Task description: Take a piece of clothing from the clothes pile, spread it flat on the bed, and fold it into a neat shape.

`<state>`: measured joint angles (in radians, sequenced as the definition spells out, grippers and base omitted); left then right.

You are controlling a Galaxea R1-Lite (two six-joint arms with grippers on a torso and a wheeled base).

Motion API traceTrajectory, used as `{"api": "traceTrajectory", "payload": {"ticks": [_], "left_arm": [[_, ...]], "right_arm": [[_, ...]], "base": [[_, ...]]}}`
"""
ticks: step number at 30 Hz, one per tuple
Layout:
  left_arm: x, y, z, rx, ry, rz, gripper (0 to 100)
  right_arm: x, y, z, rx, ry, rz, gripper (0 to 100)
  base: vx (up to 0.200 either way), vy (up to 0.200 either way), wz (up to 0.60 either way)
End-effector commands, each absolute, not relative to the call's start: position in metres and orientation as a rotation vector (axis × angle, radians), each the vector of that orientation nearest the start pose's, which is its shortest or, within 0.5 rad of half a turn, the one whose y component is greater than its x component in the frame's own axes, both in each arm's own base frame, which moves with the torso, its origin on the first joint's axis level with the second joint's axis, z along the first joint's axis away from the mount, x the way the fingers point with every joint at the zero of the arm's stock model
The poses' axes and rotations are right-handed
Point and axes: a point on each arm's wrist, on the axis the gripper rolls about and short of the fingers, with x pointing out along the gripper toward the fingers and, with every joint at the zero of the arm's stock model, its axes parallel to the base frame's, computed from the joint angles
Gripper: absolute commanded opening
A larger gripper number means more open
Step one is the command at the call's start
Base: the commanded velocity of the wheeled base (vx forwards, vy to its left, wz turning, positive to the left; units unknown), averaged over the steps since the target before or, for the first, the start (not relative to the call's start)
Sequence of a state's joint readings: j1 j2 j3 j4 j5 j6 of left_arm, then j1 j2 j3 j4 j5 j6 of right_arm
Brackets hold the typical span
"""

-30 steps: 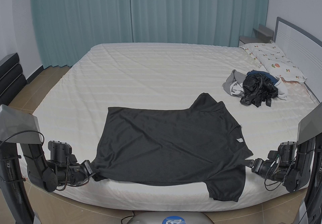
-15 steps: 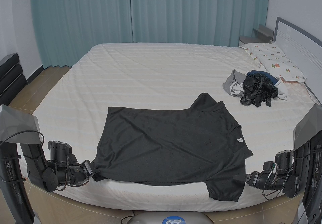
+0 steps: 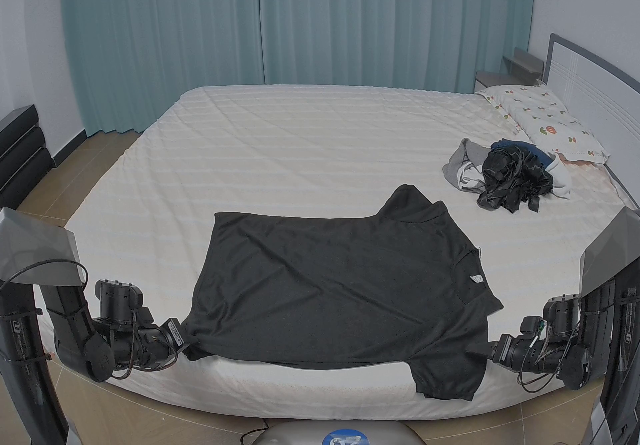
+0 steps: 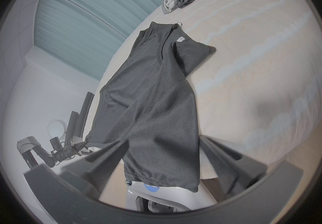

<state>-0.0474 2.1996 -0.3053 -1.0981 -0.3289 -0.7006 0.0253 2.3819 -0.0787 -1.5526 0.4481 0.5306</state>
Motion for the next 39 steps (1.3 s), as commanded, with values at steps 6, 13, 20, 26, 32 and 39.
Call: {"api": "traceTrajectory", "payload": {"ticks": [6,13,20,26,32,39], "left_arm": [[0.263,-0.02,-0.019,-0.769,0.89,-0.064,0],[0.263,-0.02,-0.018,-0.773,0.883,-0.065,0],[0.261,-0.019,-0.01,-0.764,0.856,-0.062,0],[0.26,-0.018,-0.008,-0.755,0.849,-0.06,0],[0.254,-0.019,-0.007,-0.721,0.852,-0.056,0],[0.242,-0.018,-0.007,-0.608,0.865,-0.064,0]], "right_arm": [[0.226,0.011,-0.041,0.659,0.847,0.226,0],[0.214,-0.002,-0.028,0.685,0.827,0.204,0],[0.213,-0.015,-0.019,0.709,0.774,0.177,0],[0.204,-0.016,-0.014,0.665,0.834,0.174,0],[0.193,-0.015,-0.005,0.621,0.885,0.185,0],[0.186,-0.014,0.002,0.599,0.902,0.191,0]], "base": [[0.0,0.0,0.0],[0.0,0.0,0.0],[0.0,0.0,0.0],[0.0,0.0,0.0],[0.0,0.0,0.0],[0.0,0.0,0.0]]}}
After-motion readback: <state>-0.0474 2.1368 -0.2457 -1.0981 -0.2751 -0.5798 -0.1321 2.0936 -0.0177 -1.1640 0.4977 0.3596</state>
